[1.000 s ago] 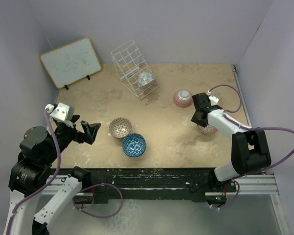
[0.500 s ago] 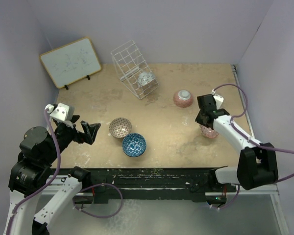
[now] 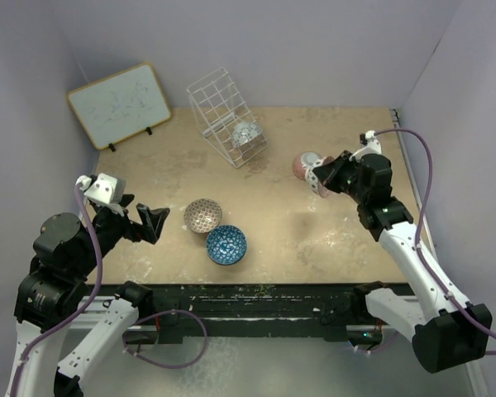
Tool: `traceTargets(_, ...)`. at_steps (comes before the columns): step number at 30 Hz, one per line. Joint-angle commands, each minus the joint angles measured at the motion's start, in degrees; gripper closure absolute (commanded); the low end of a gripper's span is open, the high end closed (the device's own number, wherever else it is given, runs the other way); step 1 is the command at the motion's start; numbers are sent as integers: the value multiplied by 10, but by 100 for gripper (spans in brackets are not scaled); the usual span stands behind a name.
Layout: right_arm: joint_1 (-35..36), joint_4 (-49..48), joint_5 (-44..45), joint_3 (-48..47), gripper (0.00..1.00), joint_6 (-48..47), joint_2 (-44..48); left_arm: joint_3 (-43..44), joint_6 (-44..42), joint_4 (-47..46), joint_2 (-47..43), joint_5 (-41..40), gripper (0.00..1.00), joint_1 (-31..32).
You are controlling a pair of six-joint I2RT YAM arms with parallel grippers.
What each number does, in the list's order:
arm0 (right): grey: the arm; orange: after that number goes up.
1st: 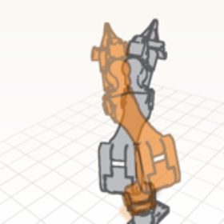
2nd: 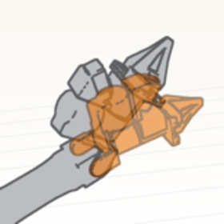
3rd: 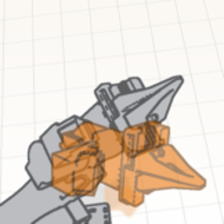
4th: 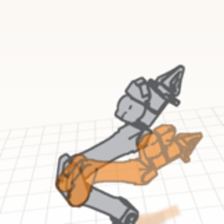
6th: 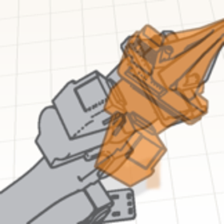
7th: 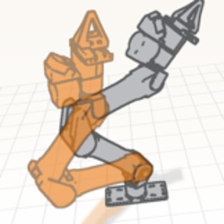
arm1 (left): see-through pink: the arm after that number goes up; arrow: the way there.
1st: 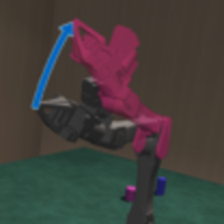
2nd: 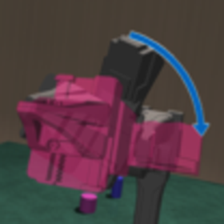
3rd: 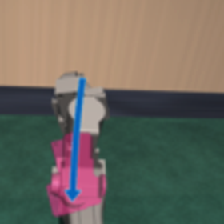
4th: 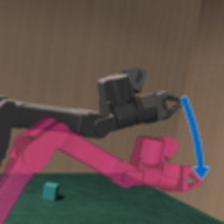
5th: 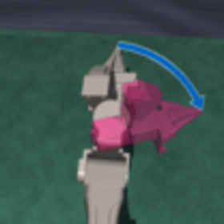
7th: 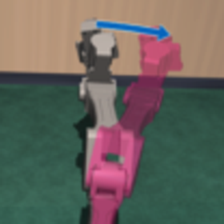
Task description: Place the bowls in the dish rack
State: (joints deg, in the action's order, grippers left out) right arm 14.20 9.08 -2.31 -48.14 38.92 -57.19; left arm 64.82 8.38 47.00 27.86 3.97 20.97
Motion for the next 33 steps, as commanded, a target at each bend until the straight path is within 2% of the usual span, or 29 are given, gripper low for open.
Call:
traceTargets(1, 3, -289, -166, 22, 100, 95, -2, 27, -3, -13, 11, -9, 1, -3)
traceTargets(6, 19, -565, -181, 48, 100, 203, -58, 44, -3, -6, 16, -11, 1, -4)
traceTargets(12, 80, -827, -113, 21, 100, 272, -171, 65, -2, 2, 20, -15, 1, -3)
traceTargets(15, 110, -944, -81, -20, 100, 304, -258, 70, -2, 4, 20, -18, 1, -3)
traceTargets(20, 127, -1134, -36, -130, 100, 406, -471, 80, -4, 12, 17, -24, 1, -3)
traceTargets(25, 130, -1195, -10, -276, 100, 483, -630, 93, -8, 20, 17, -30, 1, -4)
traceTargets(33, 133, -1167, 10, -327, 100, 457, -678, 87, -11, 21, 10, -38, 1, -3)
